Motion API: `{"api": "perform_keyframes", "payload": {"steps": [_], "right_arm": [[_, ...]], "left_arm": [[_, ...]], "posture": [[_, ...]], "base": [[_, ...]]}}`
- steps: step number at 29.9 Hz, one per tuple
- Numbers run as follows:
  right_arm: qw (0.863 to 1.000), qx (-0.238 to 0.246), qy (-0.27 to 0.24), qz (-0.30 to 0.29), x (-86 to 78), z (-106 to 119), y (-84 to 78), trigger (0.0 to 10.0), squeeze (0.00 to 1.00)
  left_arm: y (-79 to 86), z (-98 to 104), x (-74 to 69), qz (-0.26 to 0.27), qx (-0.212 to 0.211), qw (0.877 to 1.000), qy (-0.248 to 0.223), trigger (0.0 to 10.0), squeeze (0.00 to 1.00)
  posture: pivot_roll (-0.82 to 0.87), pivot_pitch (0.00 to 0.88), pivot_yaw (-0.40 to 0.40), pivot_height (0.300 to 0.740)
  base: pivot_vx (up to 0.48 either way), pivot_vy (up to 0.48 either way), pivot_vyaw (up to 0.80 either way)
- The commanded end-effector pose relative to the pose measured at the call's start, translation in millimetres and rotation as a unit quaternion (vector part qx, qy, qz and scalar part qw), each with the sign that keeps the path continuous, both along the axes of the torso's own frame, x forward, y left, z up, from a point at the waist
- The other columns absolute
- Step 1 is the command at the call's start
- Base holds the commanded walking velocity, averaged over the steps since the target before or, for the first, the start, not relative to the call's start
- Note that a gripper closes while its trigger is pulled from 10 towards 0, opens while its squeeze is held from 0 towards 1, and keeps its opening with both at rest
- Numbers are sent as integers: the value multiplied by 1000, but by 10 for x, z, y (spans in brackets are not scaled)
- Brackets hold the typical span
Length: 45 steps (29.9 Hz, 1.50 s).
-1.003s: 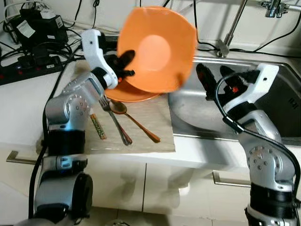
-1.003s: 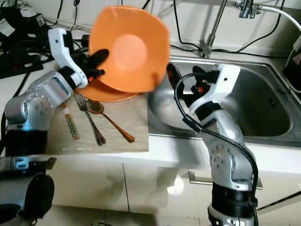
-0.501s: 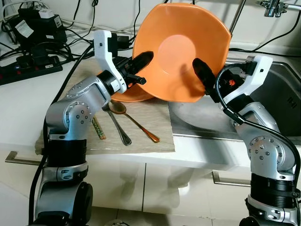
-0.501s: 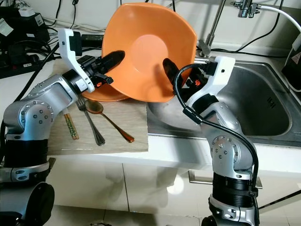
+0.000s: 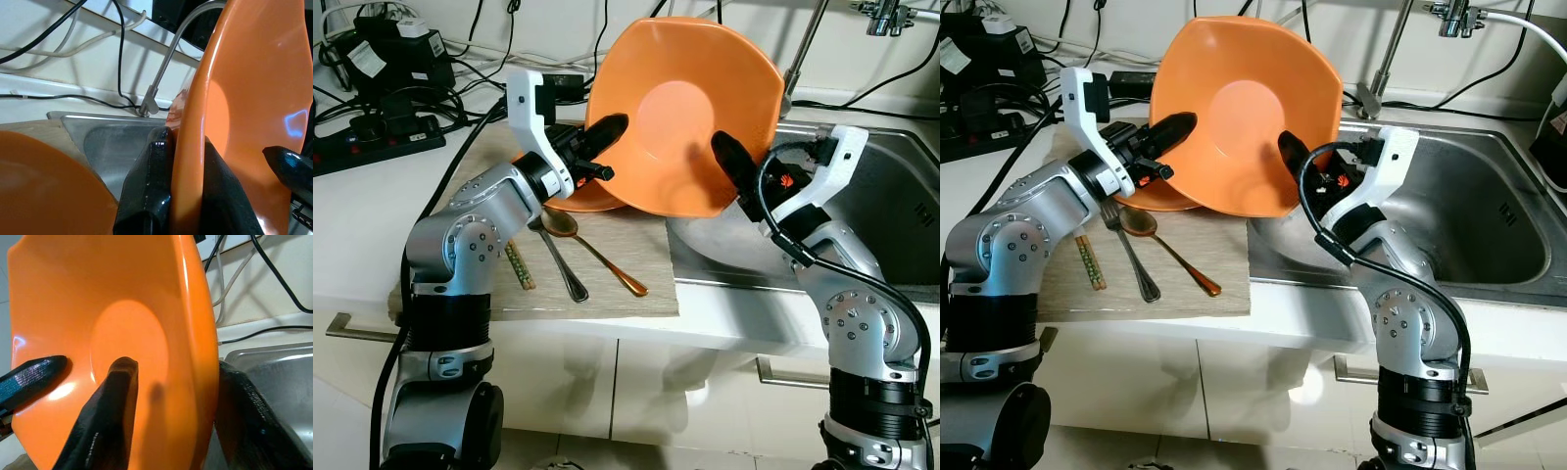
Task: Kitchen organization
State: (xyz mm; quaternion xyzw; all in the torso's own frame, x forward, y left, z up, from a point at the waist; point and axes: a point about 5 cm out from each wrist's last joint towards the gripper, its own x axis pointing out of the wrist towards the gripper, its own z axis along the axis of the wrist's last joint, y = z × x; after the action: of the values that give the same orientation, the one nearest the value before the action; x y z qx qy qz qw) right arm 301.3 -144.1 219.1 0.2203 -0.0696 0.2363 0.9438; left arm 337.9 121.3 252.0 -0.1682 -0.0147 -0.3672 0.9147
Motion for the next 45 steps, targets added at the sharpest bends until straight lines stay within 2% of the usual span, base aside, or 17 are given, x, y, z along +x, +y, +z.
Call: {"api": "perform_keyframes", "payload": {"steps": [1, 26, 27, 28, 29, 30, 41, 42, 45], "right_arm": [[1000, 5, -12, -1, -24, 44, -13, 0, 0], [1000, 1, -7, -15, 14, 37, -4, 0, 0], [1000, 1, -4, -22, 26, 31, -16, 0, 0], [1000, 1, -4, -22, 26, 31, -16, 0, 0], [1000, 0, -2, -31, 42, 26, -31, 0, 0], [999, 3, 2, -48, 76, 24, -66, 0, 0], [992, 21, -2, -123, 204, 96, -278, 0, 0], [988, 21, 4, -152, 233, 85, -368, 0, 0], [977, 23, 17, -211, 284, 66, -545, 0, 0]], "left_arm": [[-26, 90, -18, -2, 1, 1000, -24, 0, 0], [-51, 44, -34, 13, 29, 999, -37, 0, 0], [-59, 33, -39, 16, 41, 998, -40, 2196, 0], [-59, 33, -39, 16, 41, 998, -40, 2196, 0], [-63, 19, -31, 19, 41, 998, -35, 10000, 0], [-45, 1, -14, 31, 36, 999, -24, 10000, 1000], [-39, 6, -26, 32, 51, 998, -32, 10000, 1000], [-46, 26, -23, 38, 48, 997, -39, 10000, 0], [-50, 73, -12, 51, 29, 997, -56, 10000, 0]], "posture": [[-16, 0, -24, 740], [-17, 0, -35, 740], [-16, 0, -37, 740], [-16, 0, -37, 740], [-15, 0, -36, 740], [-18, 0, -36, 740], [-20, 0, -34, 740], [-21, 0, -35, 740], [-23, 0, -37, 740]], "base": [[0, 0, 0], [0, 0, 0], [0, 0, 0], [0, 0, 0], [0, 0, 0], [0, 0, 0], [0, 0, 0], [0, 0, 0], [0, 0, 0]]}}
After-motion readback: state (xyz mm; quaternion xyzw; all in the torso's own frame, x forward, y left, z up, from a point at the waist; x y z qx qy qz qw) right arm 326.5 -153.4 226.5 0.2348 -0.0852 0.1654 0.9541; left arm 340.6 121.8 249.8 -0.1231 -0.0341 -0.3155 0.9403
